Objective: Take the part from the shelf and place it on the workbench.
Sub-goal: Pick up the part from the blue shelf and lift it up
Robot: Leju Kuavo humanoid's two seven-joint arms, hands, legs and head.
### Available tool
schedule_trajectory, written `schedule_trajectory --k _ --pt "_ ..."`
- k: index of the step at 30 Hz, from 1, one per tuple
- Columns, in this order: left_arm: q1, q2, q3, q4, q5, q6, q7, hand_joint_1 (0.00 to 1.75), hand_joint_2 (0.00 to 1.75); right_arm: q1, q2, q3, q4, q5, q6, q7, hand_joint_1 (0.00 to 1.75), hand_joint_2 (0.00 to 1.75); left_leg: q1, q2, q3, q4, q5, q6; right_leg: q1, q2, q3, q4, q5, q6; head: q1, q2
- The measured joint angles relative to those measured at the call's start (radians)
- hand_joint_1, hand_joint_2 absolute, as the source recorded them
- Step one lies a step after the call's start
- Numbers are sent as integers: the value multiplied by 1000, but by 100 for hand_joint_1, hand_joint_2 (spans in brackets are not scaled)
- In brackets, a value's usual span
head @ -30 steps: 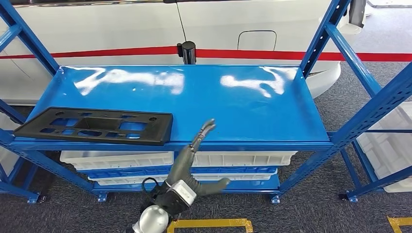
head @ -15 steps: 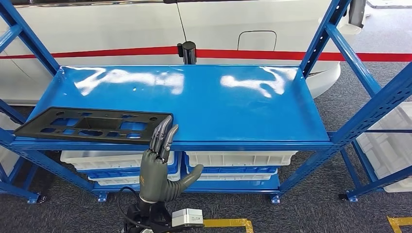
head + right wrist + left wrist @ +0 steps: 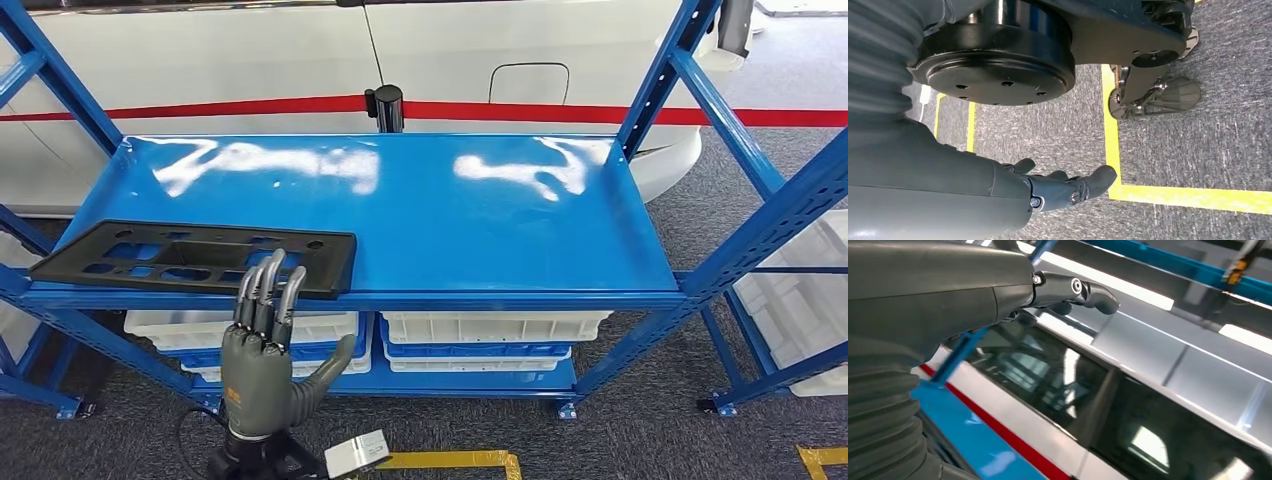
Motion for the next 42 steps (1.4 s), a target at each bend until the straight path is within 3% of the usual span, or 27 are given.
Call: schedule_trajectory --k 6,18,30,42 --pt "49 -4 65 -29 -16 0 42 0 175 0 3 0 0 -17 -1 0 0 175 0 0 0 0 0 0 0 0 0 0 0 0 0 0" --pt "78 13 170 22 -42 0 230 0 175 0 6 4 0 -44 -5 -2 0 175 0 0 0 0 0 0 0 0 0 0 0 0 0 0" --pt "-8 20 329 210 80 0 152 0 175 -1 5 43 0 -39 3 0 0 175 0 0 0 0 0 0 0 0 0 0 0 0 0 0" --pt "-143 23 448 384 28 0 102 0 175 -5 0 85 0 1 13 8 0 175 0 0 0 0 1 0 0 0 1 0 0 0 0 0"
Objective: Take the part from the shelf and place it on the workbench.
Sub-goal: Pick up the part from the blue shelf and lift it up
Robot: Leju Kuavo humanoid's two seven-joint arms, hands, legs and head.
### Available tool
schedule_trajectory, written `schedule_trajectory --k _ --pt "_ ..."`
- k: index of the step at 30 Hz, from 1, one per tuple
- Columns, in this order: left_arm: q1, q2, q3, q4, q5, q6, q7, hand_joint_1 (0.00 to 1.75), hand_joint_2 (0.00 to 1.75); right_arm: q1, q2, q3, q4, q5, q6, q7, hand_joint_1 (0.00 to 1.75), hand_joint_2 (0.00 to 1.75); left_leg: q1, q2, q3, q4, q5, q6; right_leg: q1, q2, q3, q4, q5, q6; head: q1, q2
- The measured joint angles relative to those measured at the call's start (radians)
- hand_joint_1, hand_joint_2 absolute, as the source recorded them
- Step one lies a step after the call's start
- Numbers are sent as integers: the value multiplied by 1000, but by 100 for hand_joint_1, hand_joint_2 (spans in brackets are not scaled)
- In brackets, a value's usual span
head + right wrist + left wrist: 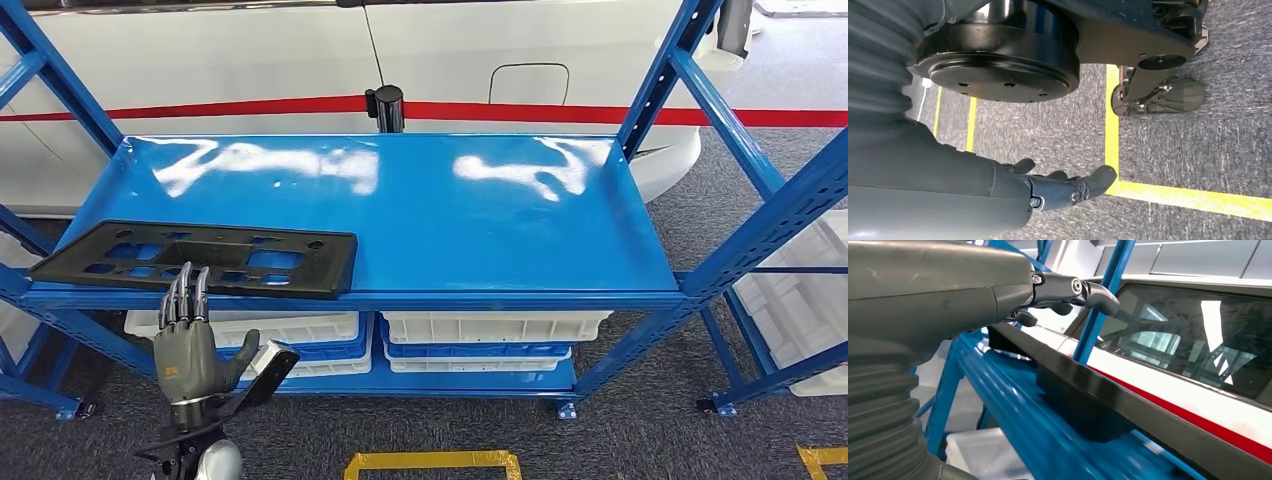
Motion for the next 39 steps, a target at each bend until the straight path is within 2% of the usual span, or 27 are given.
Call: schedule_trajectory --k 11,23,31,39 --pt "-94 -7 34 78 -75 0 -10 0 175 -2 -5 9 0 46 12 9 0 175 0 0 0 0 0 0 0 0 0 0 0 0 0 0" --pt "-134 -14 32 125 -62 0 -2 0 175 -3 -9 10 0 65 16 10 0 175 0 0 0 0 0 0 0 0 0 0 0 0 0 0" --pt "-206 -11 33 233 -20 0 9 0 175 -7 -10 10 0 112 21 13 0 175 0 0 0 0 1 0 0 0 0 0 0 0 0 0" --pt "-236 -6 35 285 -22 1 11 0 175 -7 -11 14 0 119 21 13 0 175 0 -6 0 0 3 4 0 -6 1 0 1 1 0 0"
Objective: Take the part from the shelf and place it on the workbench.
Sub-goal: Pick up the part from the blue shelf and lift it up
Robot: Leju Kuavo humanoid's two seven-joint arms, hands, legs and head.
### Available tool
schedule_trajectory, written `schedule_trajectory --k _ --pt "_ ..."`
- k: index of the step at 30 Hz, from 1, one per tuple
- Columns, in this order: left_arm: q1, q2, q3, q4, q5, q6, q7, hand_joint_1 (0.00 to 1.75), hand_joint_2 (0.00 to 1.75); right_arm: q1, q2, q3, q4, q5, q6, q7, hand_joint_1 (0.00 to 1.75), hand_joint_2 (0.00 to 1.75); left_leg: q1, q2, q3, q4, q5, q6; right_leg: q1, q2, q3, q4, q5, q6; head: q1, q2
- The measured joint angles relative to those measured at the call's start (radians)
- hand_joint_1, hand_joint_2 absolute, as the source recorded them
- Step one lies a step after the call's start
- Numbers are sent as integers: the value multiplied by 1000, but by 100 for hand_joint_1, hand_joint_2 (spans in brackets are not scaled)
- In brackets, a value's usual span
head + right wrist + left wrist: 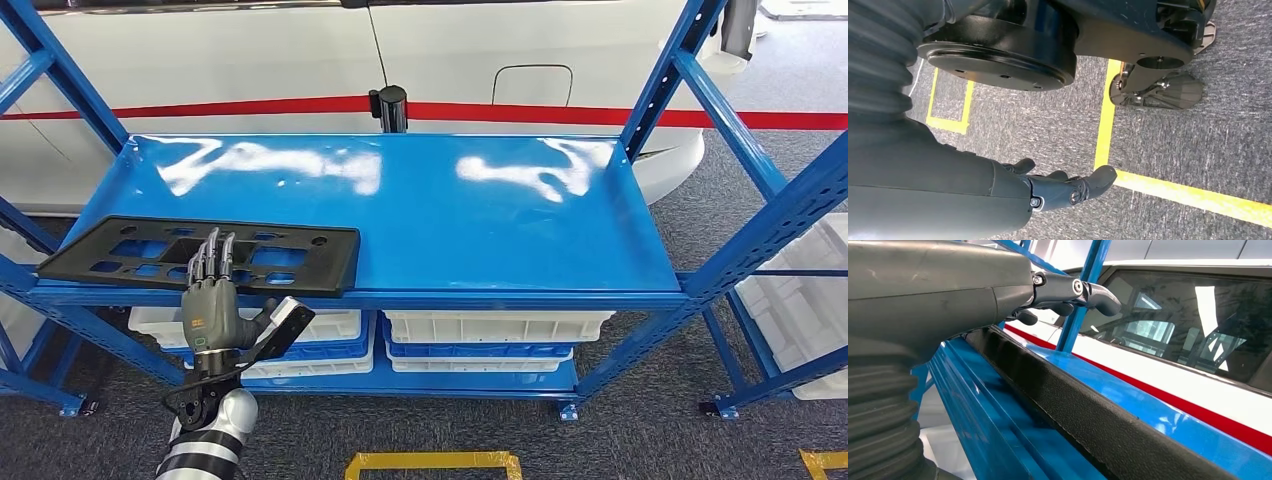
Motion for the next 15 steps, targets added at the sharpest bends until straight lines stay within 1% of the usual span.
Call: schedule_trajectory --k 5,7,8,10,11,12,15 --pt "-9 1 0 14 0 0 0 0 175 0 0 1 0 0 0 0 0 175 0 0 0 0 2 1 0 0 0 0 2 2 0 0" --pt "-13 2 2 19 -4 0 1 5 175 0 0 1 0 3 1 0 0 175 0 0 0 0 3 2 0 0 0 0 2 2 0 0" --pt "-15 3 3 22 -9 0 3 29 175 0 0 1 0 6 2 0 0 175 0 0 0 0 3 2 0 0 0 0 2 3 0 0" --pt "-24 5 10 33 -29 0 10 115 175 0 -1 1 0 17 4 0 0 175 0 -1 0 0 4 2 0 -1 0 0 3 3 0 0" --pt "-29 8 15 40 -41 0 15 155 175 0 -1 1 0 22 5 1 0 175 0 -1 0 0 4 2 0 -1 0 0 3 3 0 0" --pt "-34 10 20 48 -53 0 19 175 175 -1 -1 1 0 28 6 2 0 175 0 -2 -1 0 4 2 0 -1 0 0 3 4 0 0" --pt "-51 18 35 68 -71 -1 21 175 175 -3 -1 1 0 44 8 7 0 175 0 -3 -4 0 7 2 0 -1 -3 0 5 5 0 0"
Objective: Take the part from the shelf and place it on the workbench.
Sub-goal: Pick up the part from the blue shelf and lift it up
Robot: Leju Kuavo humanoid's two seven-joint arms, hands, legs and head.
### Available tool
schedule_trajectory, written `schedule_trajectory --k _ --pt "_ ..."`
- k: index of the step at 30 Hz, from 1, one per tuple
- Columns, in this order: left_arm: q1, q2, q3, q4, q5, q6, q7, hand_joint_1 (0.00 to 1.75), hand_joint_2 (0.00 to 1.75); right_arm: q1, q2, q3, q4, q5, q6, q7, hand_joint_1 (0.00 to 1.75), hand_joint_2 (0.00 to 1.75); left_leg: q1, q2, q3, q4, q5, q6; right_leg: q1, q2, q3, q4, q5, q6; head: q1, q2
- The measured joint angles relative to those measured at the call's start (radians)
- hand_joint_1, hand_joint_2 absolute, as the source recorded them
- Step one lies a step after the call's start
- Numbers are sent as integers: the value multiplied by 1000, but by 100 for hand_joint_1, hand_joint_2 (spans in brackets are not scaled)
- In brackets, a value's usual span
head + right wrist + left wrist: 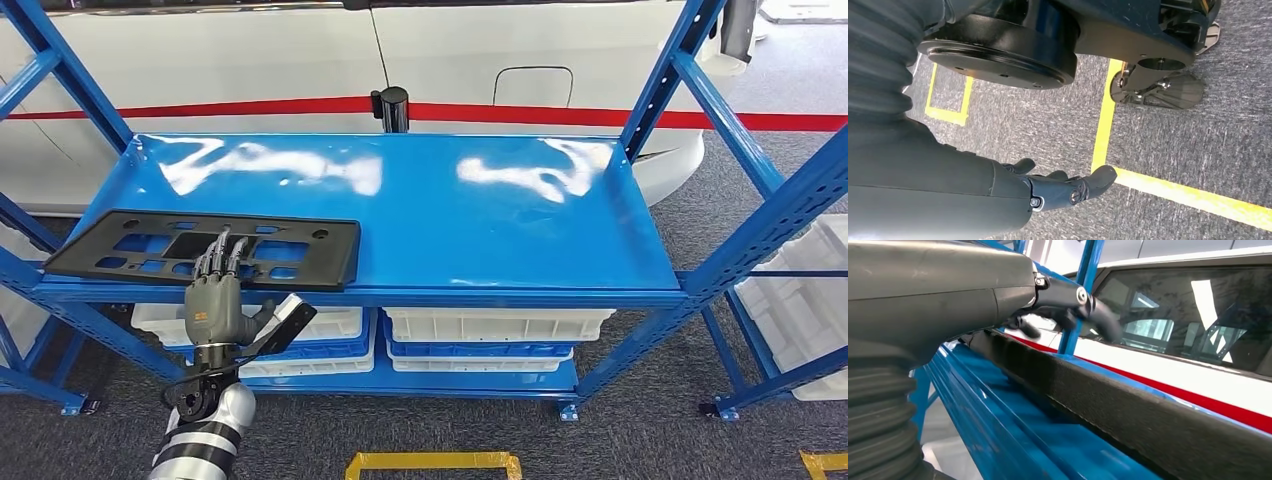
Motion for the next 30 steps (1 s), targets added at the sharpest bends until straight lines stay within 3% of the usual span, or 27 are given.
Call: schedule_trajectory --k 6,20,30 --pt "-26 5 30 23 12 0 -43 175 175 -9 0 0 0 13 3 8 0 175 0 -2 -11 0 9 0 0 -1 -11 0 8 -2 0 0" --pt "-93 -38 58 -65 201 0 -194 175 175 -12 0 0 0 3 4 4 0 175 0 -1 -26 -1 23 0 0 -2 -26 0 24 -3 0 0" --pt "-79 -45 3 -188 305 0 -192 175 175 -11 1 0 0 -5 4 0 0 175 -1 -1 -32 -1 23 1 0 -2 -31 0 24 -3 0 0"
